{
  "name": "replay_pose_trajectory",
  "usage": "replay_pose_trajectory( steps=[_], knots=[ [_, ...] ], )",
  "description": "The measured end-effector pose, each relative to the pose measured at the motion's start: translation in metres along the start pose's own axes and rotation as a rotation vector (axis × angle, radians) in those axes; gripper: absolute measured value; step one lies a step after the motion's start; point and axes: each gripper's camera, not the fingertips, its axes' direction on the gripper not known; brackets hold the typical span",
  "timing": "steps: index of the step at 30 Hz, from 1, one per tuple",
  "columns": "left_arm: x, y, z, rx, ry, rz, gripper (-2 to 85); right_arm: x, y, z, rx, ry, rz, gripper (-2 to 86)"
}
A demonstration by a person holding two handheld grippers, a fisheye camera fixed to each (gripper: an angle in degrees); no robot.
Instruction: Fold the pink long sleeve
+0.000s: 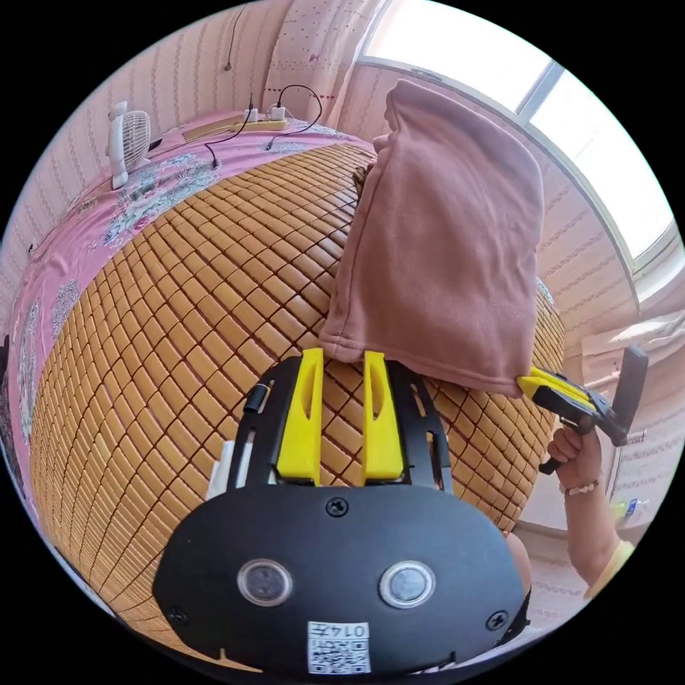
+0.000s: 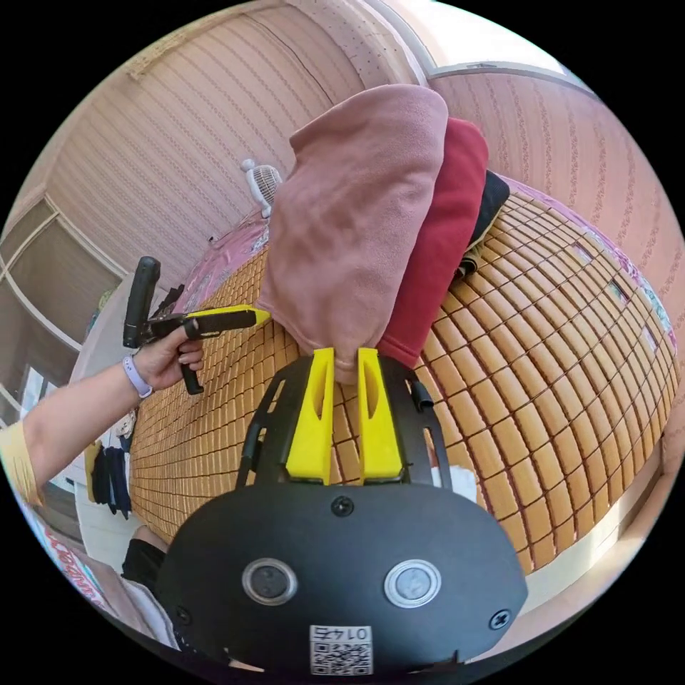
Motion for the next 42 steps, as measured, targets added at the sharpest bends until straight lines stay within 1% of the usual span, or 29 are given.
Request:
replay_pose_trajectory(
  steps=[1, 3, 5, 8, 10, 11, 13, 14, 16, 18, 19, 21, 22, 24, 27, 29, 32, 35, 36, 37, 39, 41, 42],
  knots=[
    [-0.006, -0.008, 0.005, -0.055, 0.069, -0.031, 6.2, 0.005, 0.001, -0.003, 0.006, -0.037, 0.000, 4.3],
    [-0.012, -0.010, 0.002, -0.070, 0.161, -0.067, 4.9, 0.009, 0.005, -0.016, 0.029, -0.122, -0.033, 3.1],
    [-0.011, -0.001, -0.013, -0.037, 0.173, -0.048, 4.3, -0.001, 0.010, -0.027, 0.043, -0.136, -0.098, 2.5],
    [-0.002, 0.036, -0.050, -0.005, 0.133, 0.060, 4.0, -0.027, 0.025, -0.044, 0.049, -0.180, -0.190, 2.0],
    [0.007, 0.091, -0.089, 0.034, 0.101, 0.197, 3.8, -0.041, 0.043, -0.054, 0.034, -0.186, -0.216, 1.8],
    [0.008, 0.108, -0.099, 0.038, 0.097, 0.228, 3.8, -0.049, 0.060, -0.061, 0.022, -0.192, -0.239, 1.8],
    [0.008, 0.185, -0.132, 0.048, 0.170, 0.274, 3.7, -0.058, 0.092, -0.074, 0.001, -0.235, -0.270, 1.8],
    [0.007, 0.206, -0.139, 0.052, 0.204, 0.272, 3.6, -0.061, 0.116, -0.082, -0.019, -0.278, -0.273, 1.9],
    [0.008, 0.292, -0.164, 0.080, 0.346, 0.245, 3.5, -0.061, 0.155, -0.092, -0.071, -0.345, -0.248, 2.0],
    [0.013, 0.348, -0.172, 0.088, 0.429, 0.211, 3.3, -0.056, 0.206, -0.094, -0.159, -0.393, -0.154, 2.2],
    [0.020, 0.378, -0.173, 0.096, 0.475, 0.205, 3.3, -0.054, 0.218, -0.091, -0.197, -0.380, -0.123, 2.3],
    [0.033, 0.412, -0.174, 0.117, 0.503, 0.205, 3.3, -0.047, 0.261, -0.074, -0.338, -0.331, -0.037, 2.8],
    [0.043, 0.426, -0.174, 0.138, 0.504, 0.212, 3.3, -0.045, 0.269, -0.072, -0.347, -0.331, -0.012, 3.0],
    [0.057, 0.438, -0.174, 0.154, 0.510, 0.220, 3.3, -0.032, 0.287, -0.076, -0.294, -0.342, 0.120, 3.3],
    [0.085, 0.444, -0.179, 0.180, 0.477, 0.300, 3.4, -0.017, 0.287, -0.091, -0.193, -0.326, 0.231, 2.7],
    [0.103, 0.445, -0.181, 0.183, 0.437, 0.364, 3.6, -0.019, 0.281, -0.104, -0.140, -0.315, 0.219, 2.8],
    [0.128, 0.446, -0.177, 0.190, 0.386, 0.428, 3.7, -0.032, 0.268, -0.111, -0.090, -0.388, 0.153, 5.7],
    [0.145, 0.440, -0.161, 0.135, 0.434, 0.439, 4.1, -0.043, 0.261, -0.083, -0.152, -0.488, 0.165, 11.6],
    [0.150, 0.439, -0.157, 0.122, 0.440, 0.449, 4.4, -0.046, 0.259, -0.068, -0.188, -0.515, 0.182, 11.7],
    [0.152, 0.438, -0.156, 0.113, 0.428, 0.444, 4.8, -0.048, 0.258, -0.061, -0.205, -0.519, 0.182, 11.8],
    [0.145, 0.437, -0.155, 0.086, 0.418, 0.417, 5.1, -0.055, 0.257, -0.046, -0.230, -0.403, 0.155, 7.0],
    [0.122, 0.437, -0.154, 0.070, 0.422, 0.327, 5.9, -0.055, 0.257, -0.051, -0.193, -0.341, 0.137, 4.2],
    [0.100, 0.438, -0.150, 0.061, 0.401, 0.220, 6.4, -0.052, 0.257, -0.060, -0.146, -0.329, 0.128, 3.5]
  ],
)
